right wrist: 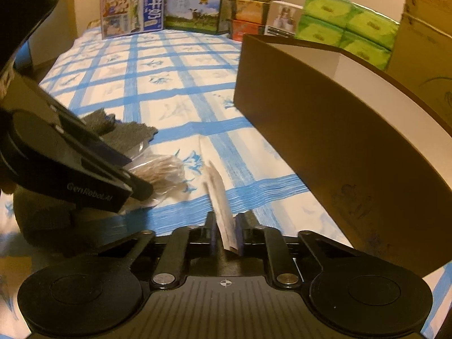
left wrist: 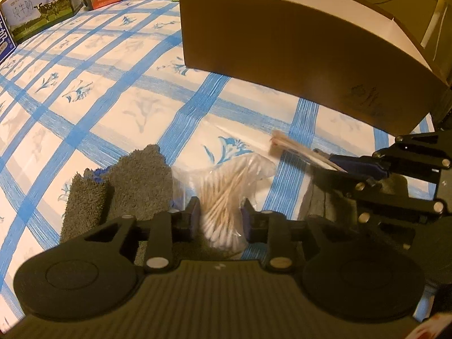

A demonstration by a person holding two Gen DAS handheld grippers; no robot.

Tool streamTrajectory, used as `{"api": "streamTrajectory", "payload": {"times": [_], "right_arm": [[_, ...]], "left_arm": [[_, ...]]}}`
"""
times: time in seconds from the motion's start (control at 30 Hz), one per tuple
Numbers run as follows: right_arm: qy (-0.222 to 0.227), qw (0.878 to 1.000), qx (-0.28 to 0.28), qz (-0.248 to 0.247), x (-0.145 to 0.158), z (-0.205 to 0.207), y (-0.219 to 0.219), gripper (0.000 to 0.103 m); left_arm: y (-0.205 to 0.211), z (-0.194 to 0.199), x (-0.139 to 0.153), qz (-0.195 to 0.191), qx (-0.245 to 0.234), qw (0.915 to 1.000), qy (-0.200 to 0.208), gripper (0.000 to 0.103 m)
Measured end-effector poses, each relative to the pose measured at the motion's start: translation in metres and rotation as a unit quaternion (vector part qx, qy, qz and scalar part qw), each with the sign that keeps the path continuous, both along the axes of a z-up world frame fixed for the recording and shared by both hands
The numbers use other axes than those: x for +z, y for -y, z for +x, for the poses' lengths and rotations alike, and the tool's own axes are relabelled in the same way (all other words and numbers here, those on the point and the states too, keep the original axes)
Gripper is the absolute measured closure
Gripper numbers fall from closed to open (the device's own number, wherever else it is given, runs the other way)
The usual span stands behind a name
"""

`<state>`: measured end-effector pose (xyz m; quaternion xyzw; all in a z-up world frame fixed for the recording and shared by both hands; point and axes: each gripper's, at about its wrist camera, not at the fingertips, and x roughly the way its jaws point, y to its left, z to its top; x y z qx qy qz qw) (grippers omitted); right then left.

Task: Organize soft objects
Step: 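Close the left tool on the cotton swab bag while the right tool grasps the paper strip, then carry the swab bag and paper strip over the brown box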

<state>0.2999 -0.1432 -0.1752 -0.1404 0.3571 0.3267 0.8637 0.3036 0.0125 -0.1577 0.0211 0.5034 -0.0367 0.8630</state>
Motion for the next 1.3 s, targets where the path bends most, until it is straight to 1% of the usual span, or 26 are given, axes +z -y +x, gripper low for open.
{"api": "streamTrajectory", "payload": {"times": [0.07, 0.1, 0.13, 0.27, 0.37, 0.43, 0.63, 0.87, 1.03, 1.17, 1.3], "right_arm": [[-0.008, 1.000, -0.007, 0.010, 0.004, 0.002, 0.003, 0.098], [-0.011, 1.000, -0.011, 0.013, 0.006, 0.002, 0.005, 0.099], [-0.014, 1.000, -0.016, 0.018, 0.008, 0.002, 0.007, 0.102], [-0.029, 0.999, -0.029, 0.035, 0.017, 0.001, 0.013, 0.102], [-0.037, 0.998, -0.037, 0.045, 0.022, -0.002, 0.017, 0.102], [-0.044, 0.997, -0.043, 0.055, 0.027, -0.005, 0.020, 0.102], [-0.045, 0.994, -0.060, 0.082, 0.048, -0.011, 0.033, 0.102], [-0.026, 0.991, -0.077, 0.102, 0.078, -0.015, 0.050, 0.102], [-0.011, 0.989, -0.085, 0.118, 0.098, -0.016, 0.060, 0.102], [0.000, 0.987, -0.089, 0.130, 0.112, -0.016, 0.066, 0.102], [0.014, 0.987, -0.090, 0.134, 0.123, -0.017, 0.069, 0.102]], "left_arm": [[0.001, 0.000, 0.002, 0.000, -0.002, 1.0000, 0.002, 0.080], [0.001, -0.001, 0.003, -0.001, -0.003, 1.0000, 0.004, 0.081], [0.001, -0.001, 0.004, -0.002, -0.004, 1.0000, 0.004, 0.081], [-0.001, -0.004, 0.010, -0.019, -0.002, 0.9998, 0.003, 0.082], [0.000, -0.006, 0.017, -0.023, -0.001, 0.9997, 0.009, 0.082], [0.000, -0.008, 0.025, -0.027, -0.001, 0.9995, 0.014, 0.082], [0.002, -0.014, 0.051, -0.032, -0.002, 0.9989, 0.036, 0.082], [0.006, -0.016, 0.084, -0.034, -0.010, 0.9970, 0.069, 0.082], [0.009, -0.014, 0.107, -0.044, -0.020, 0.9947, 0.091, 0.082], [0.009, -0.014, 0.120, -0.052, -0.024, 0.9934, 0.100, 0.082], [0.009, -0.014, 0.131, -0.051, -0.028, 0.9923, 0.110, 0.082]]}}
